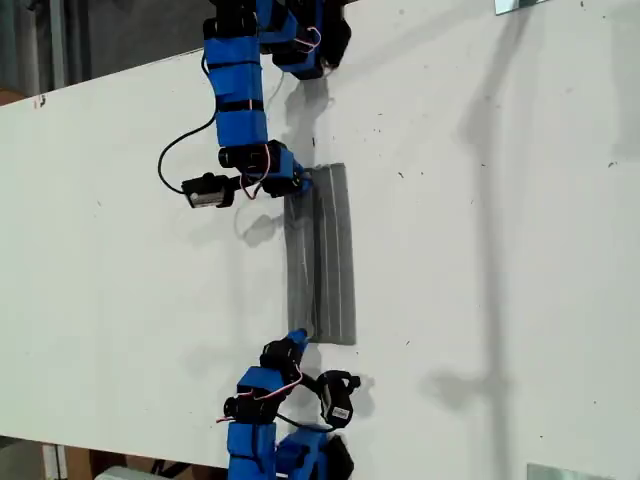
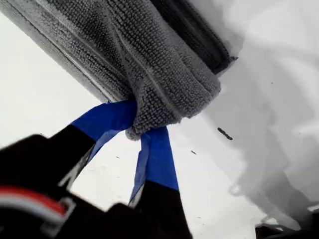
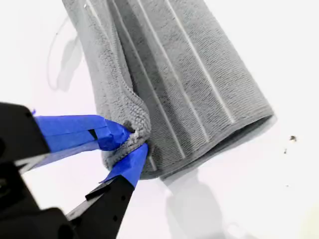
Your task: Grasp corners of a square towel and fold twice.
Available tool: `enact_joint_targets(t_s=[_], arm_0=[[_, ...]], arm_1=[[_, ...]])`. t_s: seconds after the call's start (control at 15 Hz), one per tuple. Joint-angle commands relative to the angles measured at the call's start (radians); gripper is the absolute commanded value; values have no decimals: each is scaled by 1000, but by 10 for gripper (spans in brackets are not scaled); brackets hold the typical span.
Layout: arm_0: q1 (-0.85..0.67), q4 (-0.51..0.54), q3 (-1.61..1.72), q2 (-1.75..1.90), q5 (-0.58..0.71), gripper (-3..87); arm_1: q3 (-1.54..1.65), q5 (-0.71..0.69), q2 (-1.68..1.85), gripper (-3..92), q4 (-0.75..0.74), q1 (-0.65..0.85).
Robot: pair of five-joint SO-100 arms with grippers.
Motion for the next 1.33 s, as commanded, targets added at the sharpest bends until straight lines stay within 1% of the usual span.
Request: enact_joint_targets(t_s=[0.0, 0.2, 0.53, 0.87, 0.93, 1.0, 1.07, 1.13, 1.27], arm_0=[[61, 11, -29, -31, -51, -2], [127, -31, -32, -61, -95, -2], [190, -40, -71, -114, -130, -2], [201, -72, -69, -150, -137, -2], [195, -77, -66, -156, -138, 0], [195, -75, -64, -152, -133, 30], [202, -67, -66, -143, -130, 124], [204, -57, -58, -130, -130, 161], [210, -32, -29, -80, -140, 283]], arm_1=[[20, 31, 46, -1, 6, -51], [51, 80, 25, -1, -17, -115], [61, 127, -9, -1, -43, -192], [80, 175, -44, -1, -48, -244], [81, 175, -51, 69, -48, -242], [81, 175, -51, 157, -48, -242], [81, 175, -51, 208, -46, -239], [78, 175, -49, 232, -31, -232], [74, 175, 6, 327, 14, -236]])
